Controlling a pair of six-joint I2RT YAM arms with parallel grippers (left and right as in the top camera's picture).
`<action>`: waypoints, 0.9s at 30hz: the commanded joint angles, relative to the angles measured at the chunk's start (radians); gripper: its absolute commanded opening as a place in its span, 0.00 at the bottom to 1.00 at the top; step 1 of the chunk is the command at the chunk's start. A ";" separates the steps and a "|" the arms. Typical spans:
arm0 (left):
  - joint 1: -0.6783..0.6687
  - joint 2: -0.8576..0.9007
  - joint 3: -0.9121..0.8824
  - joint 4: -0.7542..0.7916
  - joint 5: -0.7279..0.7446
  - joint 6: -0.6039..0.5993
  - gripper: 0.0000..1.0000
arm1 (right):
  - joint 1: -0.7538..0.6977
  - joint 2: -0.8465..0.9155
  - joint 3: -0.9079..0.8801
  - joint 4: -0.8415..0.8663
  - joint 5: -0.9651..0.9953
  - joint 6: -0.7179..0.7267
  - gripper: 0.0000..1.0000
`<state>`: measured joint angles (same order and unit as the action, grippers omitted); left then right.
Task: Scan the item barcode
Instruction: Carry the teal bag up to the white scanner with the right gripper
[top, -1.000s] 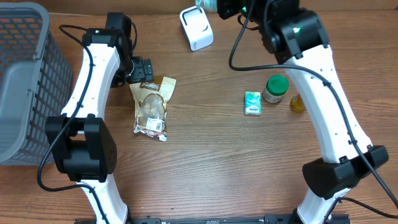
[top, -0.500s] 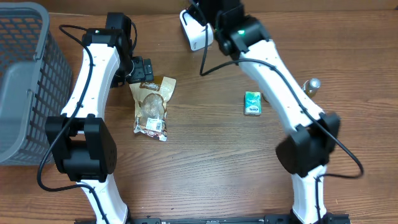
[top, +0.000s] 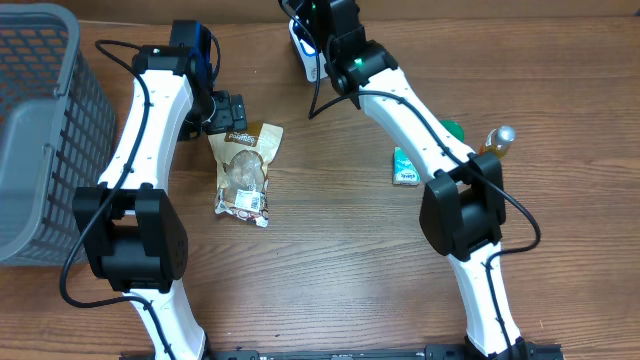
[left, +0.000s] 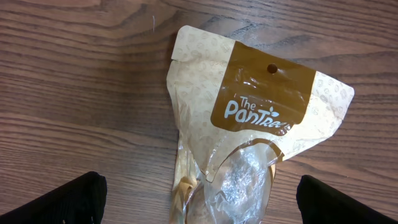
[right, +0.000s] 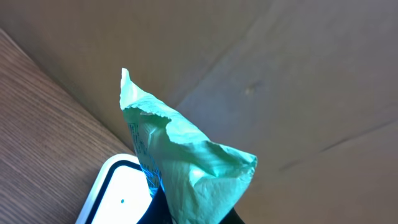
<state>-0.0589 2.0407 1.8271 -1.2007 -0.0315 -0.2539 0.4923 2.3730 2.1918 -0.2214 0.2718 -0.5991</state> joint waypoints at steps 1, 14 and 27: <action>-0.003 0.001 0.014 0.001 -0.009 0.014 1.00 | 0.003 0.045 0.006 0.032 0.043 0.087 0.04; -0.003 0.001 0.014 0.001 -0.008 0.014 1.00 | 0.003 0.125 0.005 0.153 0.139 0.075 0.04; -0.003 0.001 0.014 0.001 -0.009 0.014 1.00 | 0.025 0.169 0.001 0.139 0.109 0.099 0.04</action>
<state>-0.0589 2.0407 1.8271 -1.2007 -0.0315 -0.2539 0.4995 2.5408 2.1914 -0.0822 0.3927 -0.5232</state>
